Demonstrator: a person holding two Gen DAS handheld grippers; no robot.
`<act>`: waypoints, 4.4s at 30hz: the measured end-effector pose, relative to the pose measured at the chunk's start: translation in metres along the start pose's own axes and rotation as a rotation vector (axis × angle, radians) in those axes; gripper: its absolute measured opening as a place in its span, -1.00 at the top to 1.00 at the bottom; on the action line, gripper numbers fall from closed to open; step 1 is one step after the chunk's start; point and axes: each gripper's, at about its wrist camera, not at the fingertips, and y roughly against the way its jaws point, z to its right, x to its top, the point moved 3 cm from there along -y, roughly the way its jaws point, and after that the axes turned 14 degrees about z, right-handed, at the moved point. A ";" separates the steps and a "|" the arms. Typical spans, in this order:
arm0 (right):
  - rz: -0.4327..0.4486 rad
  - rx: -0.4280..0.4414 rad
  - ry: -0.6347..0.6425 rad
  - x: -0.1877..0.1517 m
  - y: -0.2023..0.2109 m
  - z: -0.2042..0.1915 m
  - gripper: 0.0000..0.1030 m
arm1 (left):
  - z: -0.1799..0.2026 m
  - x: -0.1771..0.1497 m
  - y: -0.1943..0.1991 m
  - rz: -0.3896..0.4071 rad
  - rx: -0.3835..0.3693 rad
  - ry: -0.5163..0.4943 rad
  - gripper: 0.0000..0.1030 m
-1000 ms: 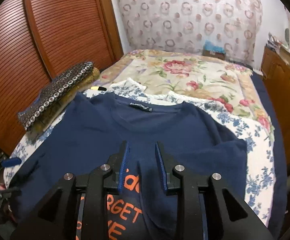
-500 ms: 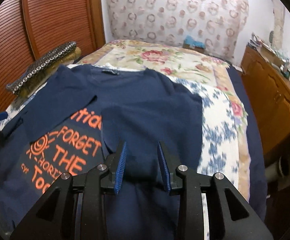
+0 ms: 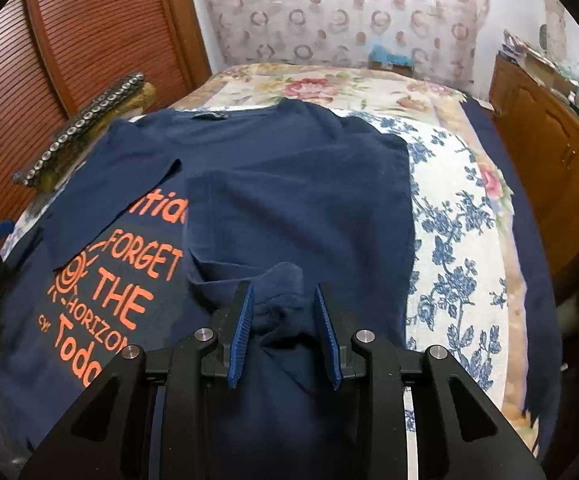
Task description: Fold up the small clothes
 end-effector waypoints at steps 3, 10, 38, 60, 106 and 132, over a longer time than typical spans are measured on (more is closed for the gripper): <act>0.035 0.021 0.046 0.006 0.009 -0.011 0.83 | 0.000 0.000 0.000 0.002 0.000 0.000 -0.42; 0.059 0.054 0.103 0.002 0.033 -0.040 0.89 | -0.001 -0.001 0.000 0.004 0.000 0.000 -0.42; 0.029 -0.128 0.119 0.035 -0.035 0.022 0.23 | -0.093 0.064 -0.079 -0.123 0.122 -0.059 -0.41; 0.011 -0.052 0.105 0.040 -0.077 0.044 0.20 | -0.143 0.086 -0.192 -0.339 0.193 -0.014 -0.14; 0.007 -0.088 0.020 0.056 -0.078 0.063 0.14 | -0.181 0.126 -0.159 -0.205 0.200 -0.019 0.95; 0.080 -0.034 0.044 0.082 -0.078 0.057 0.92 | -0.116 0.113 -0.083 -0.078 0.060 -0.032 0.95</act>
